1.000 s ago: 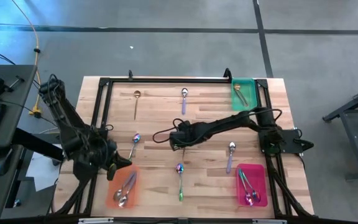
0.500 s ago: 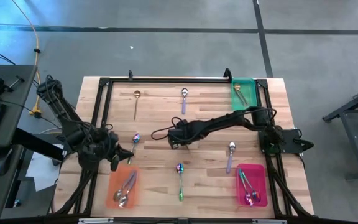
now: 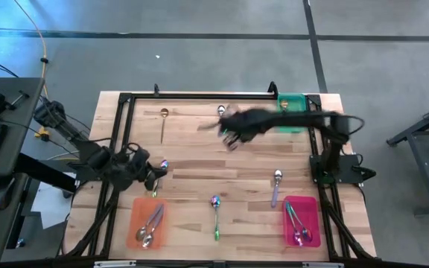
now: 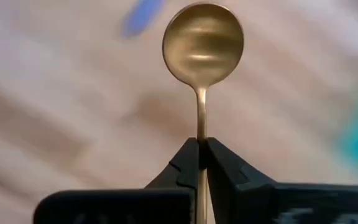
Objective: Sort silverware by color (type)
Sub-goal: Put the golden spoon into the green bin
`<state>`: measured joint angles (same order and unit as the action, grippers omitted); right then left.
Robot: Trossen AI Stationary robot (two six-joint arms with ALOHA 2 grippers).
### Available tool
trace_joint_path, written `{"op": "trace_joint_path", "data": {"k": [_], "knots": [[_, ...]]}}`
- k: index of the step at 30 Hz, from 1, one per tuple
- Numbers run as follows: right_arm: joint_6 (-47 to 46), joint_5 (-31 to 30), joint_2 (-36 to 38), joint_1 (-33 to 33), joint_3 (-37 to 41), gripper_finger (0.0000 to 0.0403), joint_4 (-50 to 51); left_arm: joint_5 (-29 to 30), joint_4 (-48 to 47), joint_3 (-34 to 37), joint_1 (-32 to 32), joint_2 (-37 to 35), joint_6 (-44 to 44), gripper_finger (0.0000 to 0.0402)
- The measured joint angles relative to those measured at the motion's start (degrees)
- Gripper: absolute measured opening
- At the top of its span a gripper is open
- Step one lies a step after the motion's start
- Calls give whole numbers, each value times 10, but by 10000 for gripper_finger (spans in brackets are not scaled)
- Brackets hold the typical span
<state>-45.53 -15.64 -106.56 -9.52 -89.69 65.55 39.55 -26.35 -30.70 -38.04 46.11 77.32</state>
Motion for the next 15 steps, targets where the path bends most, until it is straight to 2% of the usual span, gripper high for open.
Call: {"op": "trace_joint_path", "data": {"k": [3, 5, 10, 15], "knots": [[58, -46, 60, -66, 6, 0, 74, -18, 1, 0, 30, 4, -5, 29], [94, -54, 104, -117, 39, 0, 79, -30, 3, 0, 46, 7, -11, 35], [205, -40, 240, -243, 183, 0, -16, -55, 6, 0, 79, 20, -21, 39], [306, 9, 303, -361, 312, 0, -147, -71, 8, 0, 108, 31, -26, 39]]}}
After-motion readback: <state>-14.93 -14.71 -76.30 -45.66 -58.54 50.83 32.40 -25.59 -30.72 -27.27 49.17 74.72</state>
